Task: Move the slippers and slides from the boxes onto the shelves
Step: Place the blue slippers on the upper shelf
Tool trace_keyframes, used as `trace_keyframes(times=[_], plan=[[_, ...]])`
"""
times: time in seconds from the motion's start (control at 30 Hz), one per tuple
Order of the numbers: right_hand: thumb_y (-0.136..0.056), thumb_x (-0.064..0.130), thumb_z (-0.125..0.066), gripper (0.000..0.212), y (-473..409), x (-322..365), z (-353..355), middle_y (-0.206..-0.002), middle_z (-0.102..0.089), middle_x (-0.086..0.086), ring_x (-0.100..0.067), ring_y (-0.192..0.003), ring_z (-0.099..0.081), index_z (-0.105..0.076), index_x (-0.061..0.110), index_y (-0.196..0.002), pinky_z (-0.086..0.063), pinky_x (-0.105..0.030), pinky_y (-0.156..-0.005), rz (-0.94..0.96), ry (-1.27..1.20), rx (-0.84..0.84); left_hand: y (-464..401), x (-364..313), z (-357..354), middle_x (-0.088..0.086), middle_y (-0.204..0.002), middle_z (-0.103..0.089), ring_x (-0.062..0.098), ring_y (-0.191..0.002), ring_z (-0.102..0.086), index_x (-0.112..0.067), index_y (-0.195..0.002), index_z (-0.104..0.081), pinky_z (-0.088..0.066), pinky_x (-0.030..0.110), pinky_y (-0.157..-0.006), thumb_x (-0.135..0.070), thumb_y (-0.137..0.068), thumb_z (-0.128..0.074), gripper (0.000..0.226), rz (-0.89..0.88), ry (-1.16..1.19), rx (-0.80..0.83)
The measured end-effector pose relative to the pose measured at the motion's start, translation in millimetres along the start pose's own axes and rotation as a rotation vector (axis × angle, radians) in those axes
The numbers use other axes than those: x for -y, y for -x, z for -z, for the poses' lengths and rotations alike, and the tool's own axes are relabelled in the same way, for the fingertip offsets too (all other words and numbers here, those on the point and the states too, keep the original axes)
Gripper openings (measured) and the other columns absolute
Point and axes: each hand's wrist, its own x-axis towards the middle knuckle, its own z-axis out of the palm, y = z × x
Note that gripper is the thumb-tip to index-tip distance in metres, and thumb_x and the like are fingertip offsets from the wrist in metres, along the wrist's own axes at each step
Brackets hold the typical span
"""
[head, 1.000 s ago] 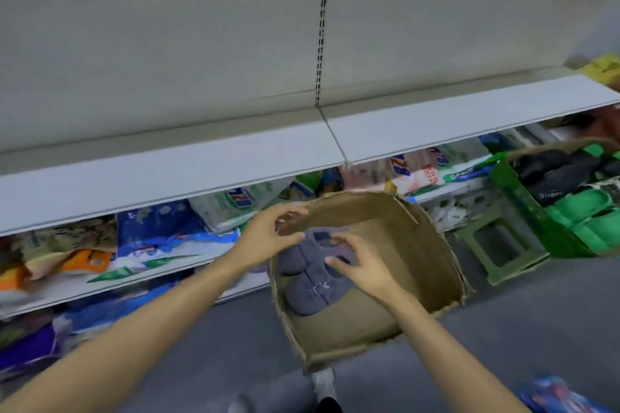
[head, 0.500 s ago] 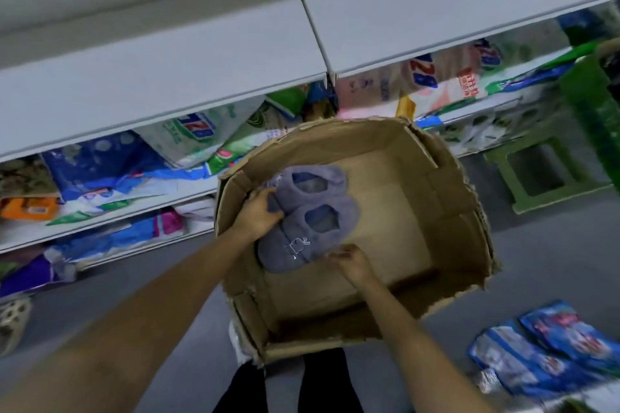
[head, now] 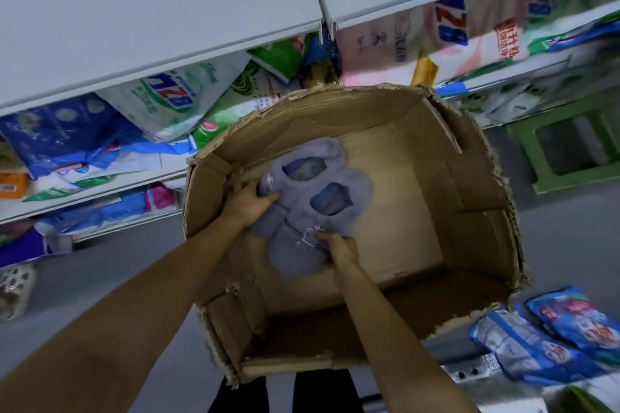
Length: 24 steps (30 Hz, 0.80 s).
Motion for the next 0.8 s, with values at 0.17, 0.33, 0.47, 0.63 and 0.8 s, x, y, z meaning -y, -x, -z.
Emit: trace_keyframes(times=[0.17, 0.33, 0.47, 0.63, 0.8], plan=[[-0.074, -0.003, -0.076, 0.032, -1.3, 29.8, 46.0, -0.101, -0.069, -0.02, -0.032, -0.087, -0.065, -0.06, -0.001, -0.102, -0.056, -0.037, -0.071, 0.141, -0.016, -0.123, -0.9, 15.8, -32.9, 0.009, -0.114, -0.071, 0.027, -0.106, -0.065, -0.011, -0.113, -0.064, -0.053, 0.045, -0.095, -0.051, -0.07, -0.081, 0.061, 0.096, 0.265, 0.014], [-0.079, 0.011, -0.08, 0.056, 7.3, 37.6, 58.8, -0.117, -0.065, -0.01, -0.025, -0.105, -0.065, -0.048, 0.014, -0.124, -0.055, -0.043, -0.093, 0.349, 0.132, -0.023, 22.7, 0.7, -56.9, 0.015, -0.106, -0.067, 0.028, -0.094, -0.064, -0.002, -0.106, -0.062, -0.05, 0.036, -0.084, -0.016, -0.075, -0.086, 0.042, 0.053, 0.542, -0.048], [-0.083, -0.003, -0.073, 0.043, 22.6, 41.2, 65.7, -0.112, -0.068, -0.002, -0.012, -0.1, -0.069, -0.053, 0.019, -0.115, -0.057, -0.033, -0.09, 0.447, 0.128, 0.026, 43.3, -6.8, -53.8, -0.002, -0.13, -0.061, 0.014, -0.115, -0.059, -0.019, -0.136, -0.049, -0.047, 0.03, -0.1, -0.038, -0.057, -0.088, 0.09, -0.01, 0.638, 0.053], [-0.081, 0.006, -0.078, 0.05, 51.9, 46.2, 69.5, -0.117, -0.069, -0.011, -0.025, -0.106, -0.069, -0.054, 0.009, -0.125, -0.06, -0.029, -0.081, 0.516, 0.217, 0.05, 75.9, -21.7, -32.6, 0.002, -0.13, -0.063, 0.015, -0.111, -0.061, -0.014, -0.144, -0.046, -0.05, 0.021, -0.089, -0.022, -0.08, -0.083, 0.075, -0.02, 0.696, -0.004], [-0.081, 0.015, -0.079, 0.058, 102.6, 63.2, 64.1, -0.121, -0.068, -0.004, -0.02, -0.107, -0.069, -0.051, 0.014, -0.132, -0.059, -0.037, -0.087, 0.615, 0.247, 0.097, 114.3, -26.2, -1.6, 0.001, -0.129, -0.063, 0.016, -0.111, -0.063, -0.016, -0.143, -0.048, -0.051, 0.025, -0.087, -0.024, -0.086, -0.077, 0.064, -0.113, 0.761, -0.013]])
